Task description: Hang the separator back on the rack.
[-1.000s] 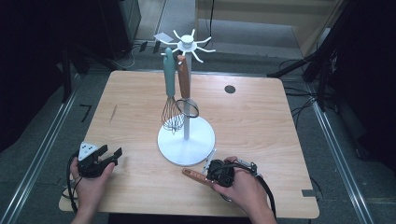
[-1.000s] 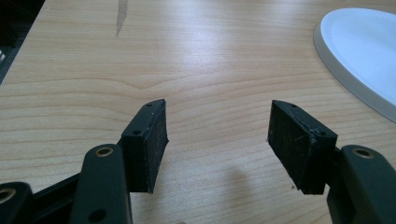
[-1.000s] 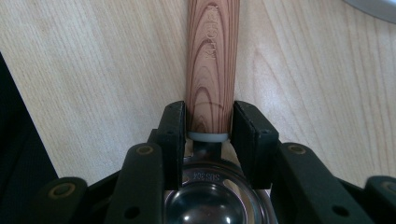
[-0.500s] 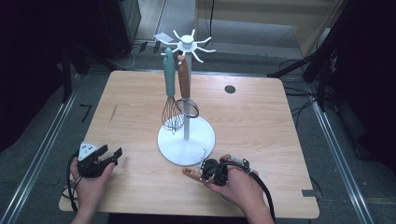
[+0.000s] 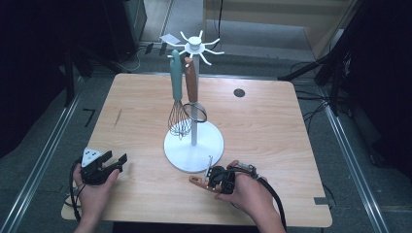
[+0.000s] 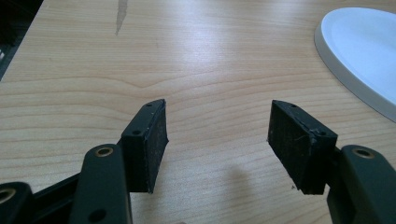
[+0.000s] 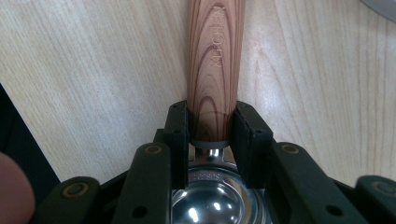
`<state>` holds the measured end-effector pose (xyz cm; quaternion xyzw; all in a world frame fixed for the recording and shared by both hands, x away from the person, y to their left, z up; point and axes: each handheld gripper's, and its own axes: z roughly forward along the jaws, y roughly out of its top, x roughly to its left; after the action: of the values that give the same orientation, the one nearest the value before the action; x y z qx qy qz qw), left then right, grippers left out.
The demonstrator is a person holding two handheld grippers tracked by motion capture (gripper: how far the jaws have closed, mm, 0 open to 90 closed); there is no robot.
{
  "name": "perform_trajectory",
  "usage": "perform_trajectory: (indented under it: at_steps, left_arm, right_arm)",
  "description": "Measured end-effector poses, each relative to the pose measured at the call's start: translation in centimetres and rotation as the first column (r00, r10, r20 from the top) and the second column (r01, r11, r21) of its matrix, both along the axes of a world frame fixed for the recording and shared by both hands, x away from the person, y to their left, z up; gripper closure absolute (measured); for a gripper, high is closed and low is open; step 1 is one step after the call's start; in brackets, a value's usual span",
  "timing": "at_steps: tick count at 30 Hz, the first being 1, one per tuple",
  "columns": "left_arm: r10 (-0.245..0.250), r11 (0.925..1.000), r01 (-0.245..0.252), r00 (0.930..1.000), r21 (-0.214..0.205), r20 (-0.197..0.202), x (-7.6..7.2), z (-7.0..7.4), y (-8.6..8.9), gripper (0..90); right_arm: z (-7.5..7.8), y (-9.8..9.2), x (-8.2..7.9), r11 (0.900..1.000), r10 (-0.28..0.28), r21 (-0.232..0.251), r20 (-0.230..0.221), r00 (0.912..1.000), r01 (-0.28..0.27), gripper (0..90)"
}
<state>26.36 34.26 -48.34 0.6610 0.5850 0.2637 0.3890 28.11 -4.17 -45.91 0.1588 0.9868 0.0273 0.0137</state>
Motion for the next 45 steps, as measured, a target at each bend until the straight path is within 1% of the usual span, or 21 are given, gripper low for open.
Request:
perform_trajectory:
  at_steps: [3,6,8,11,12,15,18,19,20,21,22,25,27,28,31,34,36,38,41,44,45]
  left_arm:
    - [0.001,1.0000,-0.001,1.0000,0.000,0.000,0.0,0.0,0.0,38.4]
    - [0.001,1.0000,-0.001,1.0000,-0.004,0.006,0.0,0.0,0.0,38.4]
    - [0.000,1.0000,0.000,1.0000,-0.008,0.010,0.0,0.0,0.1,38.2]
    - [0.007,0.9999,-0.007,0.9999,-0.008,0.010,0.0,0.0,0.1,35.7]
    - [0.008,0.9999,-0.008,0.9999,-0.007,0.009,0.0,0.0,0.1,34.4]
    - [0.004,1.0000,-0.004,0.9998,0.001,0.019,0.0,0.1,0.0,29.6]
    - [0.022,0.9998,-0.022,0.9996,-0.003,0.018,0.0,0.2,0.1,21.9]
    - [0.027,0.9996,-0.026,0.9995,-0.006,0.018,0.0,0.2,0.2,18.8]
    - [0.030,0.9995,-0.030,0.9994,-0.014,0.018,0.0,0.2,0.3,15.0]
    - [0.034,0.9994,-0.033,0.9992,-0.013,0.020,0.0,0.2,0.3,15.0]
    - [0.035,0.9993,-0.035,0.9992,-0.013,0.021,0.0,0.2,0.4,13.3]
    - [0.014,0.9996,-0.014,0.9994,-0.023,0.031,0.0,0.3,0.4,9.1]
    - [0.000,0.9995,0.001,0.9994,-0.032,0.034,-0.1,0.3,0.4,8.4]
    - [-0.002,0.9995,0.003,0.9994,-0.032,0.035,-0.1,0.3,0.5,7.8]
    - [0.003,0.9993,-0.002,0.9992,-0.038,0.040,-0.1,0.4,0.6,7.4]
    - [0.002,0.9990,0.000,0.9991,-0.044,0.043,-0.2,0.4,0.7,5.9]
    - [-0.007,0.9983,0.010,0.9989,-0.057,0.047,-0.2,0.5,0.7,1.4]
    - [0.008,0.9988,-0.006,0.9990,-0.049,0.044,-0.2,0.5,0.7,1.4]
    - [0.020,0.9988,-0.018,0.9986,-0.046,0.050,-0.2,0.5,0.7,1.4]
    - [0.023,0.9986,-0.020,0.9982,-0.049,0.056,-0.2,0.5,0.8,0.0]
    - [0.023,0.9985,-0.021,0.9981,-0.050,0.056,-0.2,0.6,0.8,0.0]
  right_arm:
    - [0.0,-0.1,-0.1,0.9999,-0.015,0.007,0.006,0.9999,0.015,70.8]
    - [0.0,-0.5,-0.3,0.9989,-0.033,0.033,0.007,0.9994,0.033,70.8]
    - [0.0,-0.8,-0.4,0.9974,-0.032,0.065,0.014,0.9994,0.031,70.8]
    - [0.0,-1.3,-0.5,0.9910,-0.061,0.119,-0.001,0.9981,0.061,70.8]
    - [-0.1,-1.4,-0.5,0.9901,-0.054,0.130,0.003,0.9985,0.053,70.9]
    - [0.2,-1.6,-0.6,0.9854,-0.065,0.159,0.017,0.9978,0.061,70.8]
    - [0.6,-2.0,-0.7,0.9753,-0.078,0.209,0.026,0.9966,0.070,70.9]
    - [0.8,-2.2,-0.6,0.9719,-0.073,0.227,0.035,0.9967,0.063,70.8]
    - [1.0,-2.6,-0.5,0.9639,-0.087,0.256,0.040,0.9954,0.074,70.9]
    - [1.0,-2.6,-0.5,0.9639,-0.087,0.256,0.040,0.9954,0.074,70.9]
    - [1.1,-2.7,-0.5,0.9592,-0.095,0.271,0.040,0.9947,0.081,70.8]
    - [1.4,-3.2,-0.5,0.9459,-0.106,0.313,0.051,0.9931,0.085,70.9]
    - [1.6,-3.5,-0.5,0.9373,-0.102,0.340,0.059,0.9930,0.076,70.9]
    - [1.7,-3.6,-0.5,0.9323,-0.114,0.351,0.061,0.9916,0.086,70.9]
    - [2.0,-4.2,-0.4,0.9098,-0.128,0.405,0.070,0.9893,0.089,70.9]
    - [2.2,-4.9,-0.3,0.8834,-0.155,0.457,0.075,0.9850,0.105,70.9]
    - [2.3,-5.4,-0.1,0.8630,-0.174,0.492,0.076,0.9818,0.115,70.9]
    - [2.4,-5.9,-0.1,0.8375,-0.204,0.528,0.064,0.9768,0.140,70.9]
    - [2.5,-6.6,0.1,0.8043,-0.232,0.575,0.073,0.9700,0.149,70.9]
    - [2.5,-7.1,0.2,0.7765,-0.269,0.609,0.089,0.9591,0.161,70.9]
    - [2.6,-7.3,0.3,0.7640,-0.281,0.625,0.097,0.9547,0.162,70.9]
